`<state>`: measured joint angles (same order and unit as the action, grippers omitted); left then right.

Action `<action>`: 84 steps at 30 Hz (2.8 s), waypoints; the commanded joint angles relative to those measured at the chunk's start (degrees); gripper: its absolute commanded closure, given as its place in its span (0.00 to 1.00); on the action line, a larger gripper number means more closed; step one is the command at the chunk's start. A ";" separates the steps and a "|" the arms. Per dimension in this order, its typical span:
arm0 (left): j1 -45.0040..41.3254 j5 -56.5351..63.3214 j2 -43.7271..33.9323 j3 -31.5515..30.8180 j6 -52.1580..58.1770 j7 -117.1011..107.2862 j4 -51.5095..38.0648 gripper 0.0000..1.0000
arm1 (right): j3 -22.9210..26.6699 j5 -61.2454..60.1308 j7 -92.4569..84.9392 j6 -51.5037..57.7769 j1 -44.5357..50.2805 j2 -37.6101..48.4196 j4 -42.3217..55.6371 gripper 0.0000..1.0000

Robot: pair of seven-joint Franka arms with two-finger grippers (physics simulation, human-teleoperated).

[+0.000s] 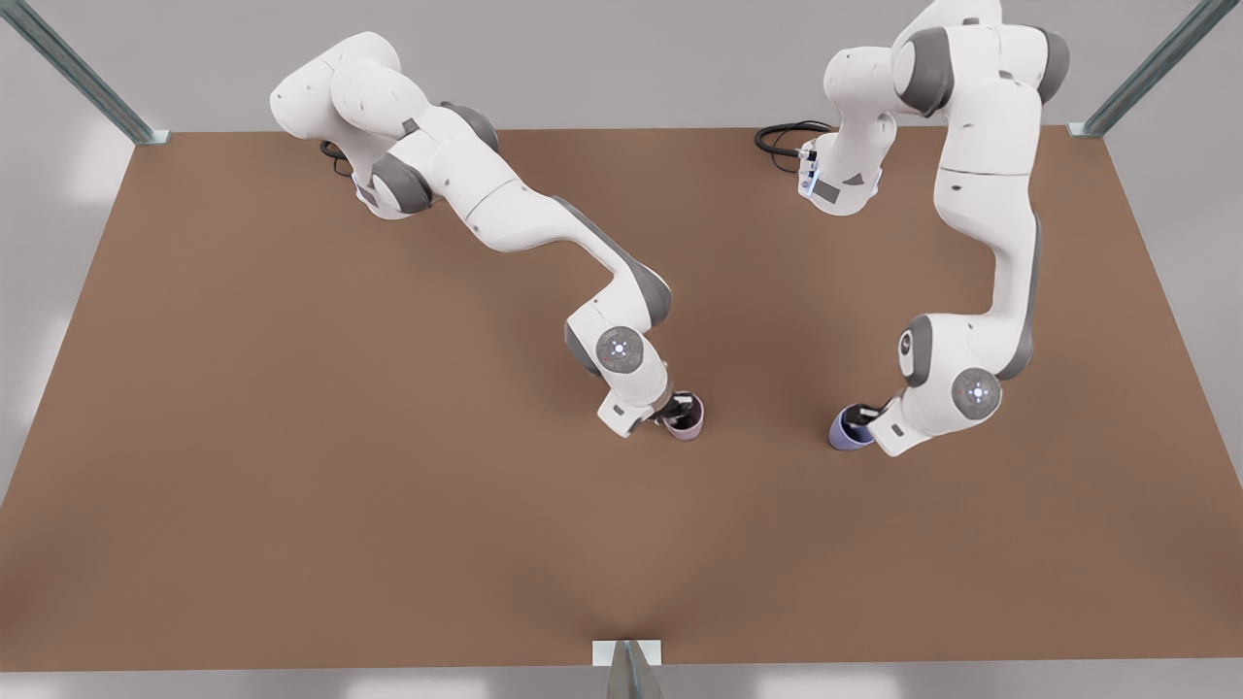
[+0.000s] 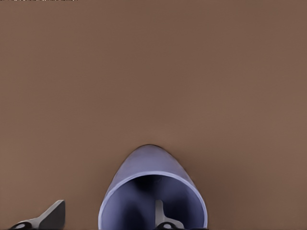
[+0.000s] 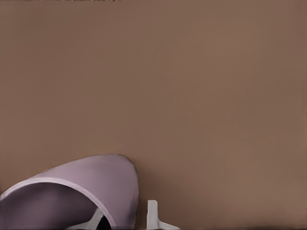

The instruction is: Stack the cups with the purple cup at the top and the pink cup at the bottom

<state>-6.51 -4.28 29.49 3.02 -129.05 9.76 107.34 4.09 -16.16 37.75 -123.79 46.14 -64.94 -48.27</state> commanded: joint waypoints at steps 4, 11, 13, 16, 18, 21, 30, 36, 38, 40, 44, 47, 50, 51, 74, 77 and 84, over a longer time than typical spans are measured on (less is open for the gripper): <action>-0.08 -0.21 0.74 -0.12 -2.43 -0.44 -0.02 0.61 | 0.21 0.08 25.00 -0.31 0.00 0.25 -0.07 0.55; -0.08 -1.79 0.48 -0.21 -0.50 -0.44 -0.20 0.79 | 0.21 -0.01 25.00 0.04 0.00 0.86 -0.07 0.53; -0.17 -1.96 -0.83 -0.21 1.69 -0.44 -0.46 0.79 | 0.30 -0.01 25.00 -0.13 0.09 2.35 -0.07 0.47; -0.26 -1.96 -5.85 -0.29 9.16 -0.71 -0.81 0.79 | 0.21 -0.36 25.09 0.48 0.00 6.57 -0.77 0.37; -0.34 -1.96 -8.92 -0.56 12.86 -1.41 -0.81 0.79 | 1.09 0.08 21.76 1.27 -3.86 18.17 -10.61 0.21; -0.34 -1.96 -10.42 -5.48 15.41 -8.96 -2.83 0.79 | 1.62 0.17 -7.15 12.78 -16.60 35.83 -28.19 0.00; -3.51 -1.88 -5.06 -20.07 16.20 -34.45 -14.87 0.79 | 1.27 16.34 -39.95 27.90 -45.35 52.37 -38.04 0.00; -7.55 -1.17 1.27 -20.07 12.07 -39.56 -19.27 0.79 | 1.27 16.07 -39.77 26.41 -44.47 47.80 -31.80 0.00; -7.46 -1.00 2.33 -19.89 11.89 -39.20 -19.27 0.79 | 1.27 16.25 -43.12 26.85 -44.56 46.04 -30.04 0.00; -7.46 -0.91 2.33 -19.46 11.89 -39.03 -19.27 0.79 | 1.36 15.28 -43.20 26.50 -45.00 46.04 -30.04 0.00; -7.46 -0.38 2.85 -18.84 11.89 -38.85 -19.27 0.79 | 1.71 15.46 -43.03 26.41 -45.35 46.13 -28.37 0.00; -7.46 -0.12 3.82 -18.84 11.45 -38.76 -19.27 0.79 | 1.71 15.55 -42.94 24.65 -45.17 45.86 -27.14 0.00; -7.46 -0.12 4.52 -18.84 11.36 -38.94 -19.27 0.79 | 1.79 16.07 -42.94 23.86 -45.35 45.95 -27.14 0.00; -7.46 -0.21 4.79 -18.84 11.10 -38.94 -19.27 0.79 | 1.80 16.16 -42.94 23.86 -45.52 45.95 -27.14 0.00; -7.55 0.32 3.73 -19.19 11.98 -38.85 -19.27 0.00 | 1.45 14.40 -42.94 23.60 -48.78 46.65 -25.65 0.00; -7.73 0.32 2.50 -19.37 13.29 -39.29 -19.36 0.00 | 1.44 15.37 -42.85 28.26 -48.86 47.36 -24.86 0.00; -7.20 5.16 -3.38 -15.25 36.76 -27.01 -30.60 0.00 | 1.44 16.43 -43.03 27.20 -49.21 45.34 -23.27 0.00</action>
<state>-13.90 -0.93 26.43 -12.58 -104.48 -25.77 77.88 5.55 0.13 -3.19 -97.34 -3.11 -19.59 -71.55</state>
